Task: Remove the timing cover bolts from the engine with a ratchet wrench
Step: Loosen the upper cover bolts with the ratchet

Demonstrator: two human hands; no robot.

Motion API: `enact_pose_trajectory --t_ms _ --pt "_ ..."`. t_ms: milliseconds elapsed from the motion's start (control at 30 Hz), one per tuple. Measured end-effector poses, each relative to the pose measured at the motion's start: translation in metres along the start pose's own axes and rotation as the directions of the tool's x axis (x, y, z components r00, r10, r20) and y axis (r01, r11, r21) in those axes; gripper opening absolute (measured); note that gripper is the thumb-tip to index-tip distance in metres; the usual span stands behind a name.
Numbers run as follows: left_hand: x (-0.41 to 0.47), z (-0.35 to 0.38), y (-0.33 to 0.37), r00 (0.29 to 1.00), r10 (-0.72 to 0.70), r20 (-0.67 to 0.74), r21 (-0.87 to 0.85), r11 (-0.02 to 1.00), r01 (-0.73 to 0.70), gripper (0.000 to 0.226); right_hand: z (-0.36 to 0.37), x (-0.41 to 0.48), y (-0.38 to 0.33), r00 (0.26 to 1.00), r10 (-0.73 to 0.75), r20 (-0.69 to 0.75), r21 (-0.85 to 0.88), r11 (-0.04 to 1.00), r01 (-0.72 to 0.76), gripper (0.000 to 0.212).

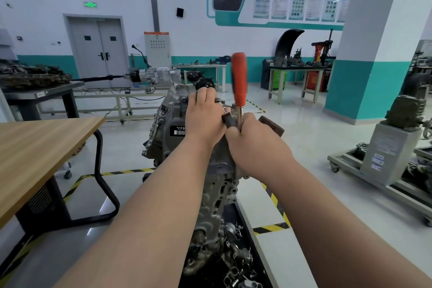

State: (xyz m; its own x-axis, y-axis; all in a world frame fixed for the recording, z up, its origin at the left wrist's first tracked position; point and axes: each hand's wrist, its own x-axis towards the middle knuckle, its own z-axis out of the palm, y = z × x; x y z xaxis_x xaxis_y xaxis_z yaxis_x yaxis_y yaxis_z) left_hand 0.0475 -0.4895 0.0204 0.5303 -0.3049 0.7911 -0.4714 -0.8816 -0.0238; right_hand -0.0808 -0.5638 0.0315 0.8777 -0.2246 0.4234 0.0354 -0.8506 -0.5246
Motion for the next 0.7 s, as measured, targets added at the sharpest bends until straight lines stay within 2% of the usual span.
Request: enact_pose_trajectory --t_ms 33,67,100,133,167,267,367,433,467,533,567,600,633,667,700 --pt "-0.001 -0.001 -0.002 0.995 -0.007 0.104 -0.018 1.0 0.008 0.033 0.0 0.0 0.0 0.999 0.041 0.01 0.123 0.991 -0.042 0.014" --pt "-0.002 0.001 -0.006 0.996 0.029 0.079 0.019 0.999 -0.031 0.037 0.001 -0.001 0.0 0.996 0.088 0.023 0.259 0.961 -0.091 0.015" --pt "-0.001 0.001 -0.007 0.994 -0.012 0.107 0.03 1.0 0.009 0.036 0.002 -0.003 0.0 0.989 0.14 0.05 0.403 0.903 -0.148 0.015" --pt "0.001 0.003 -0.006 0.997 0.025 0.07 0.056 0.998 -0.029 0.033 0.004 -0.004 0.0 0.976 0.193 0.097 0.536 0.816 -0.215 0.016" --pt "-0.001 0.002 -0.007 0.996 -0.006 0.087 0.049 0.999 0.001 0.03 0.005 -0.005 -0.001 0.959 0.239 0.155 0.643 0.713 -0.281 0.015" --pt "-0.002 0.0 -0.006 0.993 0.057 0.108 0.11 0.992 -0.069 0.025 0.009 -0.009 -0.005 0.898 0.312 0.31 0.822 0.387 -0.418 0.014" --pt "0.0 -0.005 -0.007 0.988 0.054 0.142 0.055 0.997 -0.062 0.027 0.014 -0.014 -0.008 0.863 0.256 0.436 0.897 -0.044 -0.44 0.019" --pt "-0.002 -0.008 -0.01 0.986 0.073 0.152 0.003 0.997 -0.074 0.029 0.016 -0.016 -0.009 0.847 0.182 0.5 0.841 -0.333 -0.425 0.023" --pt "-0.007 -0.01 -0.012 0.988 0.081 0.132 -0.043 0.996 -0.076 0.028 0.017 -0.016 -0.009 0.838 0.152 0.525 0.794 -0.444 -0.416 0.026" --pt "-0.026 -0.015 -0.011 0.998 -0.025 0.06 -0.244 0.969 0.039 0.022 0.019 -0.017 -0.009 0.826 0.122 0.55 0.728 -0.556 -0.402 0.03" --pt "-0.038 -0.019 -0.006 0.987 -0.148 0.064 -0.363 0.918 0.162 0.019 0.019 -0.017 -0.009 0.824 0.122 0.554 0.719 -0.568 -0.399 0.032" --pt "-0.05 -0.023 0.001 0.953 -0.287 0.097 -0.492 0.819 0.296 0.016 0.019 -0.017 -0.01 0.823 0.119 0.556 0.715 -0.574 -0.4 0.033" --pt "-0.059 -0.029 0.008 0.884 -0.421 0.204 -0.626 0.638 0.448 0.009 0.019 -0.017 -0.01 0.821 0.113 0.559 0.707 -0.582 -0.401 0.034" --pt "-0.063 -0.038 0.015 0.785 -0.474 0.398 -0.728 0.358 0.585 0.01 0.019 -0.016 -0.011 0.816 0.1 0.569 0.691 -0.597 -0.408 0.036" --pt "-0.064 -0.047 0.021 0.669 -0.397 0.628 -0.727 0.008 0.687 0.026 0.017 -0.016 -0.012 0.811 0.089 0.578 0.672 -0.615 -0.412 0.038"
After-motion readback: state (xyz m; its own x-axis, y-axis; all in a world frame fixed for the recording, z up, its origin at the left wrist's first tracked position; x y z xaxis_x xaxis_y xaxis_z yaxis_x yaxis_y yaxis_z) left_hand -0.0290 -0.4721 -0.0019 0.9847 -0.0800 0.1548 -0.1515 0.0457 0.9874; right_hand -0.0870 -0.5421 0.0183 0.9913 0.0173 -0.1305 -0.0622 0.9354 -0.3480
